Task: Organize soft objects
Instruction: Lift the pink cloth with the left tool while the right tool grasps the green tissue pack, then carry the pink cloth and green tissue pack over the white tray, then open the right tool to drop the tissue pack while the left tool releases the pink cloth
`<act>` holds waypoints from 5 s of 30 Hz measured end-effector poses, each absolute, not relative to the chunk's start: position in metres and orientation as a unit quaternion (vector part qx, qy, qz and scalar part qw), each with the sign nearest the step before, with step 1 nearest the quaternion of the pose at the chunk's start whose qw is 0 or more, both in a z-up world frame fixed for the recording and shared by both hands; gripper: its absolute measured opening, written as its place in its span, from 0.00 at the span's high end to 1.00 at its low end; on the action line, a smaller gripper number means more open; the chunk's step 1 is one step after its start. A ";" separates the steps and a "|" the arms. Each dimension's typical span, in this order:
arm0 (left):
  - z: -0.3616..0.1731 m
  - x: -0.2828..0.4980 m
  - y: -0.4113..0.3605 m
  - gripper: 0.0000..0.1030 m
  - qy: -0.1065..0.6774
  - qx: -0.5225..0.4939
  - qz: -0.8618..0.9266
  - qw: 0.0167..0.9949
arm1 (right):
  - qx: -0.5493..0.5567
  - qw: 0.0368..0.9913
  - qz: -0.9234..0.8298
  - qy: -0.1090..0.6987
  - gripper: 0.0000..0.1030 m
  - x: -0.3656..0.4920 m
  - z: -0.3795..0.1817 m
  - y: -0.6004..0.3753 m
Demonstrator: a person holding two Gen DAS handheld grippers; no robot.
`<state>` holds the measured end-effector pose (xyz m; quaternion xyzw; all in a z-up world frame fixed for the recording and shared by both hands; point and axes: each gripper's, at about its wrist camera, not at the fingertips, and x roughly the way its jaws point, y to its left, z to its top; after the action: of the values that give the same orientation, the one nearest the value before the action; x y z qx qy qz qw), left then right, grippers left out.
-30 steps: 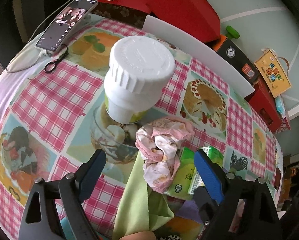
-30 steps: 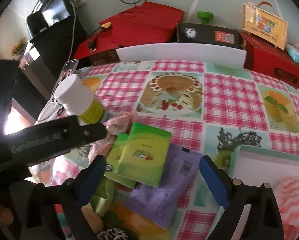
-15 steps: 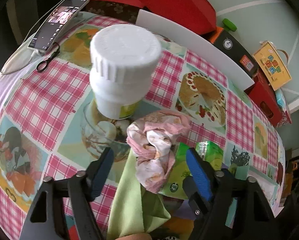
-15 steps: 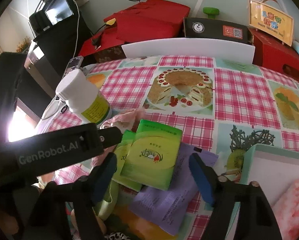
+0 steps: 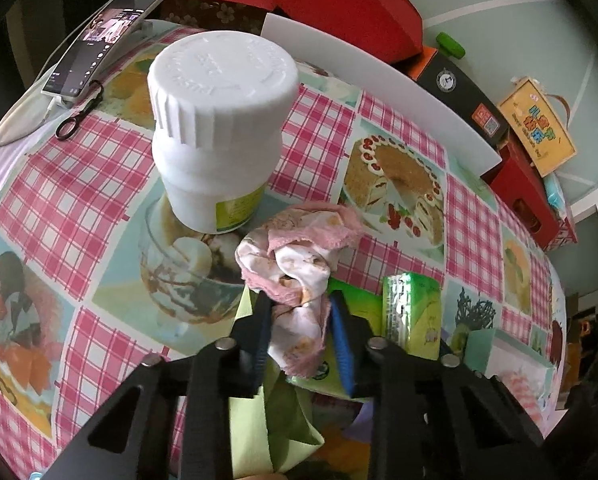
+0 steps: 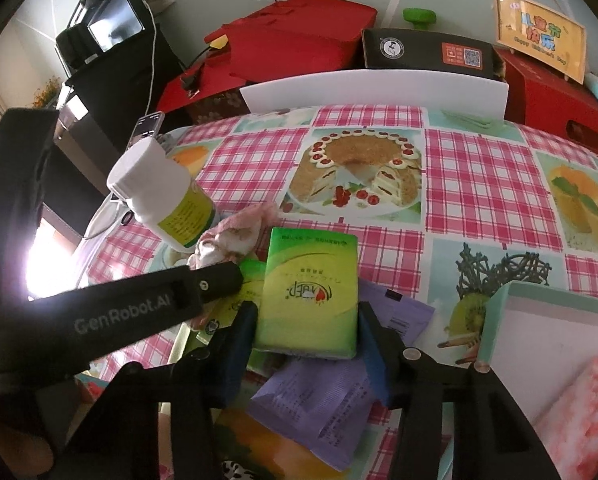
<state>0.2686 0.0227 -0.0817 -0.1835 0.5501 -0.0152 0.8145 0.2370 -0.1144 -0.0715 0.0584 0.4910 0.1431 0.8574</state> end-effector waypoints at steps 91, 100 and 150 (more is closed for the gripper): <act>0.030 0.193 -0.131 0.85 0.444 -0.092 -0.240 0.858 | 0.150 0.923 -0.119 0.333 0.50 0.122 0.072 -0.332; 0.011 0.180 -0.173 0.85 0.468 -0.049 -0.260 0.843 | 0.166 0.913 -0.147 0.344 0.50 0.100 0.065 -0.364; -0.039 0.189 -0.180 0.36 0.523 0.018 -0.179 0.833 | 0.132 0.867 -0.115 0.466 0.43 0.144 -0.007 -0.346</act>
<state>0.1894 -0.1803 -0.0390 0.0180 0.5230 -0.1794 0.8330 0.1435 -0.3462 -0.0072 0.1318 0.4659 -0.1151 0.8674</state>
